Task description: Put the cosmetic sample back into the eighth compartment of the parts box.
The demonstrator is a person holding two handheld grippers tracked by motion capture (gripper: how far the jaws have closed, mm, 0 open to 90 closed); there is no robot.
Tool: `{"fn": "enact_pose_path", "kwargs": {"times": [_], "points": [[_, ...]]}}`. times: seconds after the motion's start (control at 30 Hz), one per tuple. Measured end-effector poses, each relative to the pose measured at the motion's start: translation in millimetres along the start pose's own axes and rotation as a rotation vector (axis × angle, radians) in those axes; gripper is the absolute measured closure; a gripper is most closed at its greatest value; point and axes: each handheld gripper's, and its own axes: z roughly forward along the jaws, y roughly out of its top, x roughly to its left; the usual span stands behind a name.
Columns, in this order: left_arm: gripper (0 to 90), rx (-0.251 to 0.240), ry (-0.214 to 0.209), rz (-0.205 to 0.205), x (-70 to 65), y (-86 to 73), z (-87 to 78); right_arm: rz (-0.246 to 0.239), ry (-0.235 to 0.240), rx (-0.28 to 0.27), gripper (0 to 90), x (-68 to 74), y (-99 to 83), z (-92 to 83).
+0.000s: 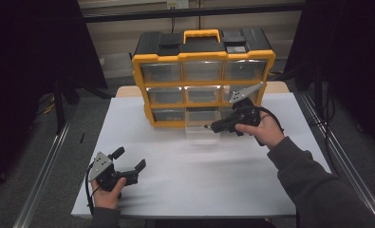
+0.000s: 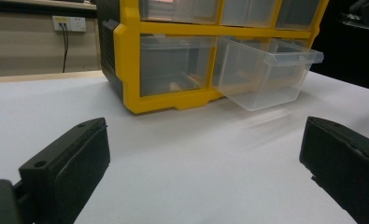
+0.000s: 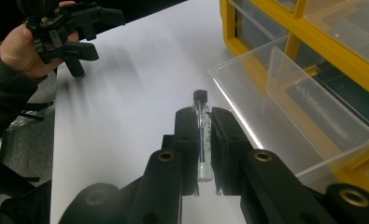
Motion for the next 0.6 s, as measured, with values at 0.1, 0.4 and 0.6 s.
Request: {"fn": "enact_pose_path", "kwargs": {"times": [0.1,0.4,0.6], "points": [[1.8,0.002,0.009,-0.004,-0.4,-0.1,0.0,0.001,-0.007,0.001,81.1,-1.2,0.8,-0.1],[1.8,-0.001,0.005,0.001,-0.1,0.0,0.0,0.003,-0.019,0.000,81.1,-5.2,3.6,1.6],[1.8,0.003,0.010,-0.006,-0.6,-0.3,0.5,0.007,-0.025,-0.001,81.1,-7.3,5.8,3.4]]}}
